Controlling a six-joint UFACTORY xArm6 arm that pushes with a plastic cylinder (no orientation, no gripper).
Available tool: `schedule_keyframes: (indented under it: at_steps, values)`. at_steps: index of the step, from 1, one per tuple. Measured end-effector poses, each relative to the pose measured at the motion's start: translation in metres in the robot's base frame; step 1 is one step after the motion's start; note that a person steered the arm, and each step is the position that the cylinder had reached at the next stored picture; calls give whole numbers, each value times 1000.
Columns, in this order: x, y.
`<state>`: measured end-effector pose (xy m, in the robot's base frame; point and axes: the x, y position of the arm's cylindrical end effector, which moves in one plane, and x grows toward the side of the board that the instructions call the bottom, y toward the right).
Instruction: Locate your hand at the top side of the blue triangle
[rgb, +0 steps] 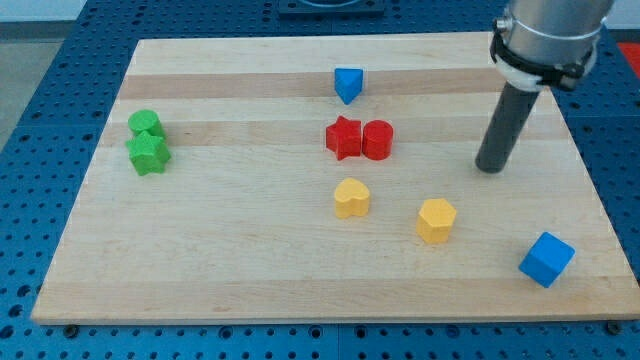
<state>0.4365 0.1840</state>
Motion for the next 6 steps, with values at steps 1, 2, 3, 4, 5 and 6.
schedule_keyframes:
  at_steps: [1, 2, 3, 4, 5, 6]
  values:
    - [-29, 0]
    - [-55, -4]
    - [-85, -9]
    - [-121, -18]
    - [-153, -32]
    - [-183, -52]
